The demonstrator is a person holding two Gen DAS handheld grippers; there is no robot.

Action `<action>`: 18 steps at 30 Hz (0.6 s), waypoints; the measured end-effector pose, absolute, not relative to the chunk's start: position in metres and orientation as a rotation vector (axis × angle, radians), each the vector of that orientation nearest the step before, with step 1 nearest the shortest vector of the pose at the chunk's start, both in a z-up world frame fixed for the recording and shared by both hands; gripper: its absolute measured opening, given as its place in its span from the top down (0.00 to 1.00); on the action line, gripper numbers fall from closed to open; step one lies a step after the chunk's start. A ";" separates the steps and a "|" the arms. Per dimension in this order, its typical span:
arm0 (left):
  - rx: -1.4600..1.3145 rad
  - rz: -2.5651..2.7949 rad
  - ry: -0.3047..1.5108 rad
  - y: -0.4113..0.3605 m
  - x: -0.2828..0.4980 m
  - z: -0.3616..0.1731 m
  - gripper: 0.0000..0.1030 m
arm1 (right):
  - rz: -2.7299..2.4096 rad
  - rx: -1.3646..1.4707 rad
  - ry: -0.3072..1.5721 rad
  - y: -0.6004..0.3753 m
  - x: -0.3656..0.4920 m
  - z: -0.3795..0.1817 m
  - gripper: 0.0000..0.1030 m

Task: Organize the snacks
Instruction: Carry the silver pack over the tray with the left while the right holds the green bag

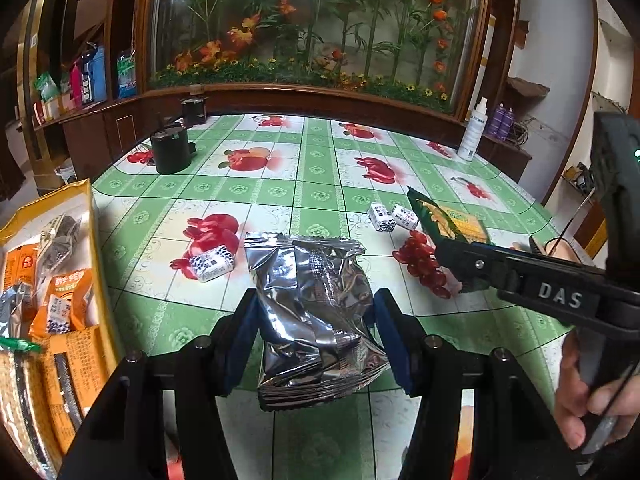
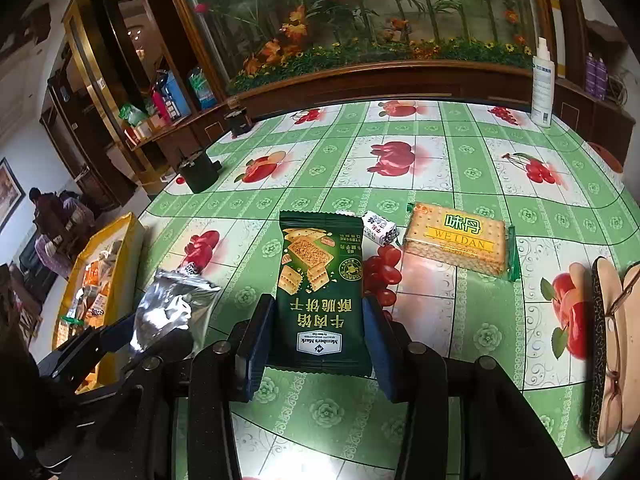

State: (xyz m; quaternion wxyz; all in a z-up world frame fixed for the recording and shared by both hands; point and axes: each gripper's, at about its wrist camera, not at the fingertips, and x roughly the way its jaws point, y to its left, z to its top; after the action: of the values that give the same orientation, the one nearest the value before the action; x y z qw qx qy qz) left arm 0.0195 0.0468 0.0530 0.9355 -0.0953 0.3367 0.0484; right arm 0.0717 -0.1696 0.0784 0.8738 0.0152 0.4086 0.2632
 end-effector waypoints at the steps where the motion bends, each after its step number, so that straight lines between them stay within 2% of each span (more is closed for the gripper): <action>1: -0.202 0.097 0.685 0.048 0.016 0.055 0.45 | 0.550 0.036 0.853 -0.170 0.072 0.079 0.54; 18: -0.334 0.231 0.560 0.135 -0.049 0.102 0.45 | 0.722 0.061 0.803 -0.110 0.017 0.105 0.54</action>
State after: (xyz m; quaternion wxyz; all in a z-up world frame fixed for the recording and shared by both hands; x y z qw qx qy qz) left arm -0.0490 0.1348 0.1022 0.9408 -0.1639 0.2742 0.1130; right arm 0.0166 -0.1104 0.1055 0.8574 0.0292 0.3820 0.3436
